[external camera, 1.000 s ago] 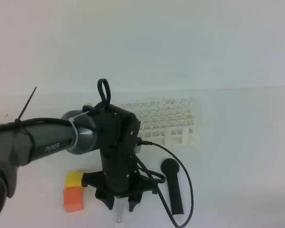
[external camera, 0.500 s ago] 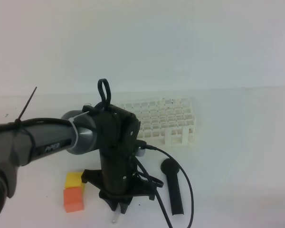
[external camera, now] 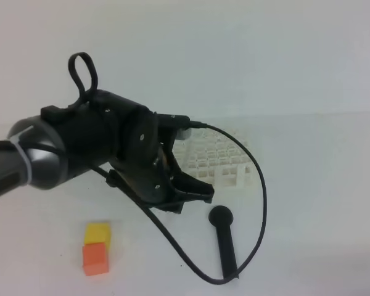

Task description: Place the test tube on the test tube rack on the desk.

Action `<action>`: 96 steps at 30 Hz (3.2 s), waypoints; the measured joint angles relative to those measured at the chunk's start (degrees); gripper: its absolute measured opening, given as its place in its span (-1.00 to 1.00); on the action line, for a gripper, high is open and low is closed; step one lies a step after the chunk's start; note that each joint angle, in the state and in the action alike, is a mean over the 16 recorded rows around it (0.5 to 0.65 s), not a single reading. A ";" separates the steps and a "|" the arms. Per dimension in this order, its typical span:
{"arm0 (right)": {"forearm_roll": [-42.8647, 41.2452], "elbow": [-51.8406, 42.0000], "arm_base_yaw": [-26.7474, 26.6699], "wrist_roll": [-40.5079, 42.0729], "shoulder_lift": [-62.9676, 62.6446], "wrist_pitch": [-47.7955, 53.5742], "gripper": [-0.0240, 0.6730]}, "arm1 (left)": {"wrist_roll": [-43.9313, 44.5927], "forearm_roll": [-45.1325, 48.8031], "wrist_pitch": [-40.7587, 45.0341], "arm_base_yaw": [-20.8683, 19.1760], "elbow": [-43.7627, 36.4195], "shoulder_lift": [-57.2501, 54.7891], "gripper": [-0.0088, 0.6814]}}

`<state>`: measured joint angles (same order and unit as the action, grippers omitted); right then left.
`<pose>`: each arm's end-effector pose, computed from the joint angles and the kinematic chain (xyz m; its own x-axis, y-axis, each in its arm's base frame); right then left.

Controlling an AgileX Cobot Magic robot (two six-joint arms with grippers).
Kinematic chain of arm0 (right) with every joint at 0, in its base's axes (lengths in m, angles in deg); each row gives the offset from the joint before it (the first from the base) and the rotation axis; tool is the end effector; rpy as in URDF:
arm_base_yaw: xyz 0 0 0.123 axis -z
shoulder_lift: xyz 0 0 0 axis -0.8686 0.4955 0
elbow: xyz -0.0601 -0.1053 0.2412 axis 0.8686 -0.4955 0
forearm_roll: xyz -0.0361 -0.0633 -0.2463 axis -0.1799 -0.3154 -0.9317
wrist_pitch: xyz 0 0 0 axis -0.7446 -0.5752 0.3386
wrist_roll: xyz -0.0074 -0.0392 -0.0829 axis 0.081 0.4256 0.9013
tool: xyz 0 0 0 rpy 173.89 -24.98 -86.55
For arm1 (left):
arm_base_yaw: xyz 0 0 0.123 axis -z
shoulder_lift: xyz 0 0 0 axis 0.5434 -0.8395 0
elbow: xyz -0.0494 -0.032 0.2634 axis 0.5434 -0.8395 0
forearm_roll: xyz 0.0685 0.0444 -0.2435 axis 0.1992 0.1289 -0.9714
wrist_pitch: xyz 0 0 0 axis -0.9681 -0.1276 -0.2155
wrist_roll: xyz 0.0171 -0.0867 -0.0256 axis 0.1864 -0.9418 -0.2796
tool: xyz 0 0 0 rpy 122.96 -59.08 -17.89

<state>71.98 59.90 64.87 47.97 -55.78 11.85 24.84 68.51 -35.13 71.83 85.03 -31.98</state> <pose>0.0742 -0.0041 0.1739 -0.2815 -0.0903 -0.9553 0.0296 0.9943 -0.1027 0.2892 -0.2287 0.2116 -0.8335 0.3959 -0.3855 0.4465 0.8935 -0.0476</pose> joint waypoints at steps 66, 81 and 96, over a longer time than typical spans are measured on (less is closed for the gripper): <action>-0.61 0.00 0.00 0.80 0.00 0.00 -0.94 | 10.73 -2.78 -61.38 0.00 -53.91 51.64 -0.67; -0.61 0.00 0.00 0.80 0.00 0.00 -0.94 | -6.93 21.28 -87.51 0.00 -64.85 44.21 -0.65; -0.61 0.00 0.00 0.80 0.00 -0.01 -0.94 | -9.73 33.23 -108.23 0.00 -65.13 26.05 -0.65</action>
<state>71.37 59.90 64.87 48.78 -55.78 11.84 15.11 101.74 -143.36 71.83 19.90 -5.93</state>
